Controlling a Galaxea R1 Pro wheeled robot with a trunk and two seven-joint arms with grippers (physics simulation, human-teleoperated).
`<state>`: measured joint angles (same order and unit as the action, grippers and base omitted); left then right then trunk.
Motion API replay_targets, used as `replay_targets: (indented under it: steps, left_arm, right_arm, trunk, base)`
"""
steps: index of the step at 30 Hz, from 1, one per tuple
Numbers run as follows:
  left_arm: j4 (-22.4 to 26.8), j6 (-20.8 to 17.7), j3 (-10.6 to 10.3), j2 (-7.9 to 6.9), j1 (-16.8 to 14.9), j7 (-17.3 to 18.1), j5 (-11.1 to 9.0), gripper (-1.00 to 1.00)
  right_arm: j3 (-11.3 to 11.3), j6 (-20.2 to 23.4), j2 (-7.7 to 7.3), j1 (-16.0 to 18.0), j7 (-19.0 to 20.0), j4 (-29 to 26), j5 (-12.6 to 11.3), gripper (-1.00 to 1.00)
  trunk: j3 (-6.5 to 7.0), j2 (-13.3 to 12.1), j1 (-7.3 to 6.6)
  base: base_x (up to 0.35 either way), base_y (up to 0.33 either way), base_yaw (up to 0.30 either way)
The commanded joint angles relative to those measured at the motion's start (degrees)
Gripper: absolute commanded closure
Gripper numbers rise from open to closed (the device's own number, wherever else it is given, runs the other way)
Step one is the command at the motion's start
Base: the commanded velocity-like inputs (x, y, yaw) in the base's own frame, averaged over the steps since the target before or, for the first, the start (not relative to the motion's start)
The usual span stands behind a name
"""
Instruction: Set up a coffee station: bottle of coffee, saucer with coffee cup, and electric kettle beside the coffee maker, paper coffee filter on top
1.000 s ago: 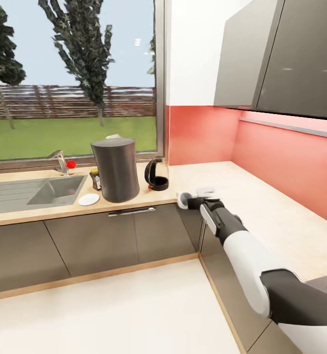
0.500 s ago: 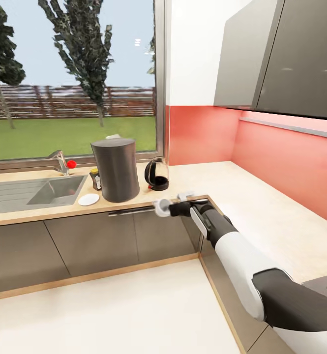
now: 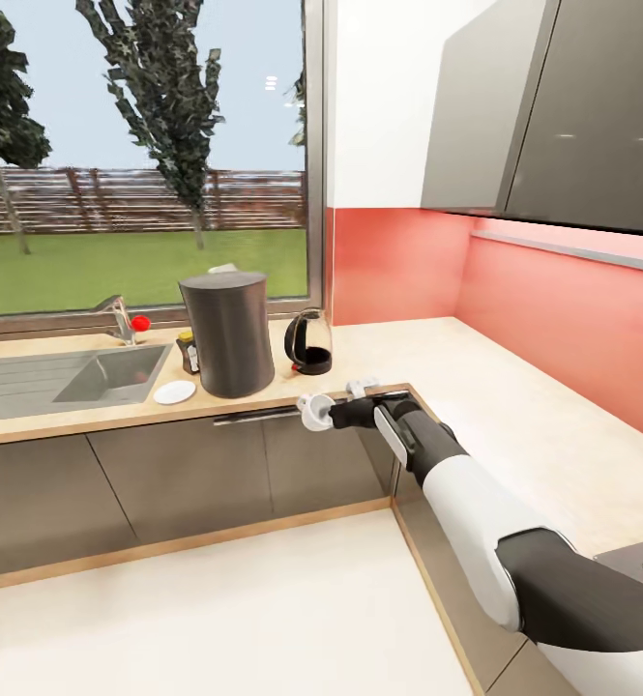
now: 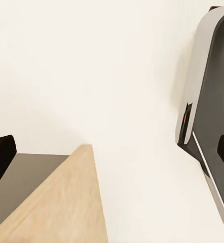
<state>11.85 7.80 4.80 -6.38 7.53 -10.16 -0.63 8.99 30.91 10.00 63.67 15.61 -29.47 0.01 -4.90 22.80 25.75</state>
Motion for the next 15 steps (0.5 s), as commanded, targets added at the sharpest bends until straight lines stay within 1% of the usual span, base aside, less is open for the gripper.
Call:
replay_targets:
  steps: [1, 5, 7, 10, 15]
  left_arm:
    - [0.1, 0.1, 0.3, 0.04, 0.0, 0.1, -0.1, -1.00]
    - [0.2, 0.1, 0.2, 0.03, 0.0, 0.0, -0.1, -1.00]
    - [0.3, 0.1, 0.2, 0.04, 0.0, 0.0, -0.1, -1.00]
    - [0.3, 0.1, 0.3, 0.05, 0.0, 0.0, -0.1, -1.00]
    - [0.3, 0.1, 0.2, 0.05, 0.0, 0.0, -0.1, -1.00]
  right_arm:
    - [0.1, 0.3, 0.00, 0.1, 0.2, -0.1, -0.1, 1.00]
    - [0.1, 0.3, 0.00, 0.1, 0.2, -0.1, -0.1, 1.00]
    - [0.0, 0.3, 0.00, 0.1, 0.2, -0.1, -0.1, 1.00]
    - [0.0, 0.3, 0.00, 0.1, 0.2, -0.1, -0.1, 1.00]
    - [0.0, 0.3, 0.00, 0.1, 0.2, -0.1, -0.1, 1.00]
  trunk:
    - [-0.11, 0.1, 0.04]
    - [-0.11, 0.1, 0.04]
    - [-0.11, 0.1, 0.04]
    - [-0.11, 0.1, 0.04]
    - [-0.11, 0.1, 0.04]
  base:
    - [0.000, 0.000, 0.124]
    - [0.017, 0.014, 0.217]
    - [0.083, 0.155, 0.261]
    - [0.100, 0.242, 0.272]
    - [0.092, 0.304, 0.277]
